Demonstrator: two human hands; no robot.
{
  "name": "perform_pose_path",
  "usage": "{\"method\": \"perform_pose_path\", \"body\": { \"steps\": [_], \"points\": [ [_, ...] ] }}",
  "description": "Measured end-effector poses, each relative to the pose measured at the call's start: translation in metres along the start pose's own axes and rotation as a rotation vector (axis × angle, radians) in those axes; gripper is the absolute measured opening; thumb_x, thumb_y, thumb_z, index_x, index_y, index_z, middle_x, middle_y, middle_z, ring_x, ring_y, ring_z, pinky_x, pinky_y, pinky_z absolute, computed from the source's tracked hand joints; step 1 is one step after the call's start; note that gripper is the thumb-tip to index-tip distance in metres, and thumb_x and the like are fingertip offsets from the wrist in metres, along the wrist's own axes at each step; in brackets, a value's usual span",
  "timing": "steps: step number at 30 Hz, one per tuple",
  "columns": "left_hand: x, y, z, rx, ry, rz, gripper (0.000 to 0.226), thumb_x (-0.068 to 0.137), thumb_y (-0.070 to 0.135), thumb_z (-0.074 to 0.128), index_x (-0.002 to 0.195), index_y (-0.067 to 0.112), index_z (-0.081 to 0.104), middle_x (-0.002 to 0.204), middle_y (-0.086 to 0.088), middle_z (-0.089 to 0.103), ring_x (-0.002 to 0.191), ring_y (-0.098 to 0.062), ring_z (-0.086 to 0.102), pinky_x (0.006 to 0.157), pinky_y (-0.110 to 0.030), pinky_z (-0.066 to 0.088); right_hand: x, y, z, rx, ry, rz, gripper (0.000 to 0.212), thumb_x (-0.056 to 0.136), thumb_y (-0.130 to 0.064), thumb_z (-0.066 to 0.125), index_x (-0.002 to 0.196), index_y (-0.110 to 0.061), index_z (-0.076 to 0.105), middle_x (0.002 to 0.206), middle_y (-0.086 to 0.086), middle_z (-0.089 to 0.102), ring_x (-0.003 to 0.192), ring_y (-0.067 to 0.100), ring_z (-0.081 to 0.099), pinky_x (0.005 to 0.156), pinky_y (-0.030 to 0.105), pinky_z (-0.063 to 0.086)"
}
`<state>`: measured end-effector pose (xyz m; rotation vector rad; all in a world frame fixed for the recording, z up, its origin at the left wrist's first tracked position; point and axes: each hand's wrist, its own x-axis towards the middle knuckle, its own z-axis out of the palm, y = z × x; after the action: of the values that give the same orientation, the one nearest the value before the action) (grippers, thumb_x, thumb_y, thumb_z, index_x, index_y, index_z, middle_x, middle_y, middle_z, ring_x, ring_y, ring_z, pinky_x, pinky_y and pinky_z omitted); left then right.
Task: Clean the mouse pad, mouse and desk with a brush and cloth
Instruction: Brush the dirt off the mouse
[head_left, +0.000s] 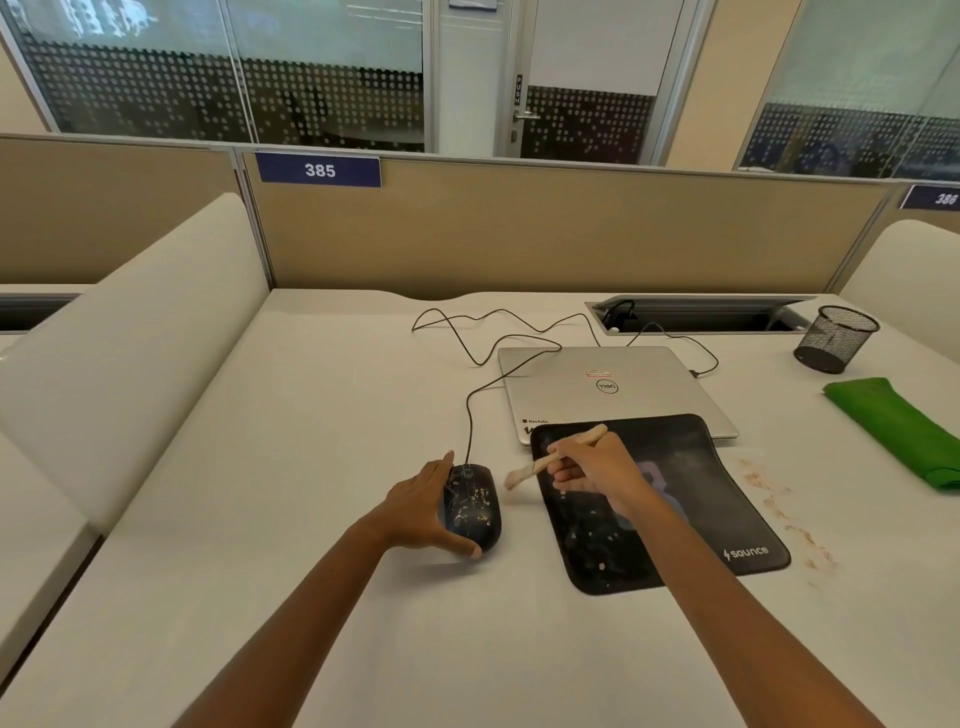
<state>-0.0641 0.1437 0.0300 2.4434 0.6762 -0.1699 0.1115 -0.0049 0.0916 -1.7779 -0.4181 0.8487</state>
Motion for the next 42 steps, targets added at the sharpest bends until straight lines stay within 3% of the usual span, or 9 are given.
{"method": "perform_pose_path", "body": {
  "steps": [7,16,21,25,31,36,39,42],
  "points": [
    [0.001,0.001,-0.001,0.01,-0.016,-0.016,0.127,0.062,0.059,0.077,0.15,0.02,-0.004,0.157,0.001,0.011,0.142,-0.023,0.021,0.116,-0.038,0.023,-0.01,-0.004,0.023,0.074,-0.109,-0.034,0.016,0.09,-0.009,0.054,0.098,0.001,0.065,0.073,0.01,0.066,0.062,0.014,0.063,0.056,0.02,0.057],
    [0.0,0.001,-0.001,-0.021,-0.002,-0.002,0.124,0.062,0.055,0.08,0.151,0.018,0.001,0.156,0.0,0.014,0.141,-0.022,0.023,0.117,-0.038,0.023,-0.014,-0.001,0.001,-0.008,0.007,-0.016,0.016,0.089,-0.008,0.057,0.099,0.002,0.065,0.074,0.011,0.064,0.063,0.016,0.061,0.061,0.022,0.056],
    [0.0,0.003,-0.002,-0.002,-0.008,0.004,0.123,0.064,0.054,0.079,0.151,0.017,0.0,0.157,-0.001,0.012,0.142,-0.022,0.022,0.116,-0.036,0.023,-0.023,-0.008,0.02,0.057,-0.09,-0.098,0.015,0.09,-0.008,0.055,0.096,0.001,0.065,0.073,0.009,0.065,0.062,0.014,0.062,0.058,0.019,0.057],
    [0.0,0.004,-0.002,-0.014,-0.011,0.004,0.121,0.065,0.052,0.079,0.15,0.016,0.001,0.157,-0.001,0.012,0.142,-0.023,0.022,0.117,-0.036,0.024,-0.026,-0.001,0.024,-0.026,-0.116,-0.122,0.015,0.09,-0.01,0.055,0.096,0.0,0.065,0.073,0.008,0.065,0.064,0.015,0.062,0.061,0.02,0.057],
    [-0.001,0.002,-0.001,-0.05,0.006,0.007,0.122,0.063,0.05,0.081,0.15,0.016,0.003,0.155,-0.001,0.016,0.141,-0.022,0.025,0.116,-0.037,0.025,-0.023,0.004,0.0,-0.263,0.026,-0.133,0.015,0.088,-0.012,0.06,0.097,-0.002,0.065,0.071,0.005,0.064,0.061,0.012,0.061,0.06,0.019,0.055],
    [0.0,0.002,-0.001,-0.053,0.008,0.004,0.123,0.062,0.051,0.081,0.15,0.015,0.003,0.156,-0.002,0.014,0.142,-0.022,0.023,0.117,-0.037,0.025,-0.031,0.003,0.012,-0.025,-0.077,-0.203,0.014,0.089,-0.009,0.057,0.096,-0.002,0.066,0.074,0.007,0.066,0.066,0.014,0.063,0.068,0.023,0.057],
    [0.0,0.002,-0.001,-0.059,-0.002,0.0,0.123,0.063,0.05,0.081,0.15,0.015,0.002,0.156,-0.002,0.014,0.142,-0.022,0.022,0.117,-0.037,0.024,-0.034,0.004,0.021,-0.032,-0.136,-0.215,0.012,0.09,-0.007,0.055,0.085,-0.01,0.066,0.072,0.007,0.066,0.064,0.013,0.063,0.064,0.02,0.057],
    [0.0,0.001,-0.001,-0.068,-0.001,0.001,0.123,0.063,0.049,0.082,0.15,0.015,0.003,0.156,-0.002,0.015,0.142,-0.022,0.023,0.117,-0.038,0.025,-0.035,0.01,0.015,-0.079,-0.129,-0.209,0.014,0.09,-0.007,0.054,0.094,-0.002,0.066,0.073,0.009,0.066,0.065,0.015,0.062,0.066,0.023,0.057]
  ]
}}
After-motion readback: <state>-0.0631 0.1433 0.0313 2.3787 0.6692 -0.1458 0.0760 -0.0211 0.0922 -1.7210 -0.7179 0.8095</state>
